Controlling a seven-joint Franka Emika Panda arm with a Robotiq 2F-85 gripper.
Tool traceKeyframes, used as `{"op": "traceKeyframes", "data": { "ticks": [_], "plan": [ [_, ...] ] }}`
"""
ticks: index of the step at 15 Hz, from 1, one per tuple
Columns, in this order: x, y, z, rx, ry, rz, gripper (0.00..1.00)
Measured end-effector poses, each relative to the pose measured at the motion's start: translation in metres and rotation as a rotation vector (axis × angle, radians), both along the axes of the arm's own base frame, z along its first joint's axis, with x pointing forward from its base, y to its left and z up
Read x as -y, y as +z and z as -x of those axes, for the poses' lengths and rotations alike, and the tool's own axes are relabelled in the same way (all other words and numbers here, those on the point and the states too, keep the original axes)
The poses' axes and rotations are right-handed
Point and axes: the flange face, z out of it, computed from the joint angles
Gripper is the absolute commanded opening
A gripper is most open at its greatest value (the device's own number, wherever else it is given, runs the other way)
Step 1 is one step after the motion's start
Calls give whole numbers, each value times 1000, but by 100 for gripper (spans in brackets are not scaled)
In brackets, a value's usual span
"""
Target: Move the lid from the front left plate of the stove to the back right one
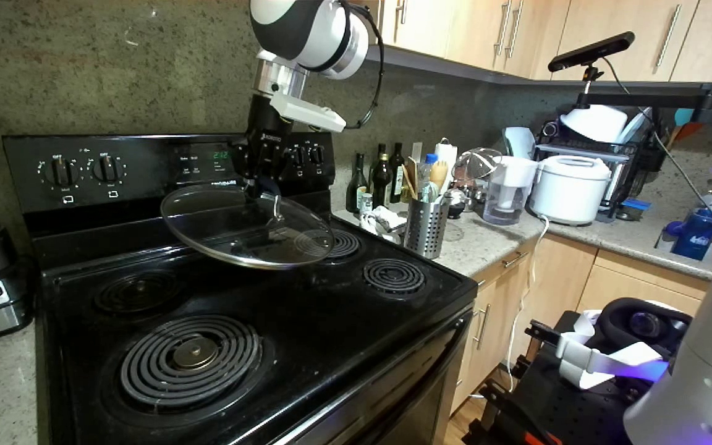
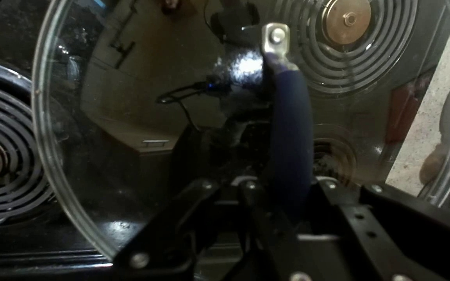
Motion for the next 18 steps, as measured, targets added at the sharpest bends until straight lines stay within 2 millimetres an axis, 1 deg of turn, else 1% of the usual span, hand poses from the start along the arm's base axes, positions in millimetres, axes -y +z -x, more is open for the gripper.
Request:
{"op": "traceKeyframes", "data": {
  "ticks": [4,5,7,11,14,16,18],
  "plan": [
    [0,0,0,0,0,0,9],
    [0,0,0,0,0,0,2],
    [0,-3,0,-5,0,1,2],
    [2,-32,-1,-48,-2,7,2],
    [10,-46,-5,-57,-20,13,2],
    [18,-47,-8,-49,-37,17,2],
    [28,-44,-12,-33,-65,20,2]
  ]
}}
